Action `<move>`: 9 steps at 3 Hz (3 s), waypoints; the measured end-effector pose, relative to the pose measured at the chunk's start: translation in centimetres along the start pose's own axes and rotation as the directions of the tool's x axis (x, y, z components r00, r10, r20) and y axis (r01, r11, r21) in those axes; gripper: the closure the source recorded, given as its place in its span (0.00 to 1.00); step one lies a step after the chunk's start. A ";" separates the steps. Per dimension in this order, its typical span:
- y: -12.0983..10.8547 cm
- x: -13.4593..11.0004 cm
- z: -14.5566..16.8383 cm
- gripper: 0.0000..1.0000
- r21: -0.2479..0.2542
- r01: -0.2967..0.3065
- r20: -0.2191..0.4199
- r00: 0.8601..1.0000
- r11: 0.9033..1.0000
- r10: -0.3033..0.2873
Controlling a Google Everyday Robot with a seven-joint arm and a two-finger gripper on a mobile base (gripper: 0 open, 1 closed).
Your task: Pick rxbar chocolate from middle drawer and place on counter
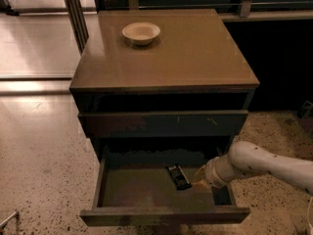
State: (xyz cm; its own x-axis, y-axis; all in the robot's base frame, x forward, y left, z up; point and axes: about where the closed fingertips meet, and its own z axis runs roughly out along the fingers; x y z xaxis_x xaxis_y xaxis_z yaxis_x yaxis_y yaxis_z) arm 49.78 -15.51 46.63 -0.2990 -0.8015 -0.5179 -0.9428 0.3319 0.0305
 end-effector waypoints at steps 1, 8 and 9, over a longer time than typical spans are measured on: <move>-1.1 0.2 1.7 0.46 0.022 0.029 0.035 0.999 0.999 -0.029; -5.2 -1.1 13.8 0.05 -0.080 0.123 0.162 0.981 0.989 -0.109; -4.9 -2.1 14.7 0.22 -0.101 0.150 0.172 0.976 0.984 -0.131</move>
Offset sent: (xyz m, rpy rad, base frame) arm 0.0440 0.0014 -0.0615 0.1061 -0.0668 0.0031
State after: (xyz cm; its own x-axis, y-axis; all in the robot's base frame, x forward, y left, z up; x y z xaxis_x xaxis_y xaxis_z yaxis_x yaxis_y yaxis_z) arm 57.18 -8.12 34.99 -0.1433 -0.7404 -0.6568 -0.9869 0.1564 0.0389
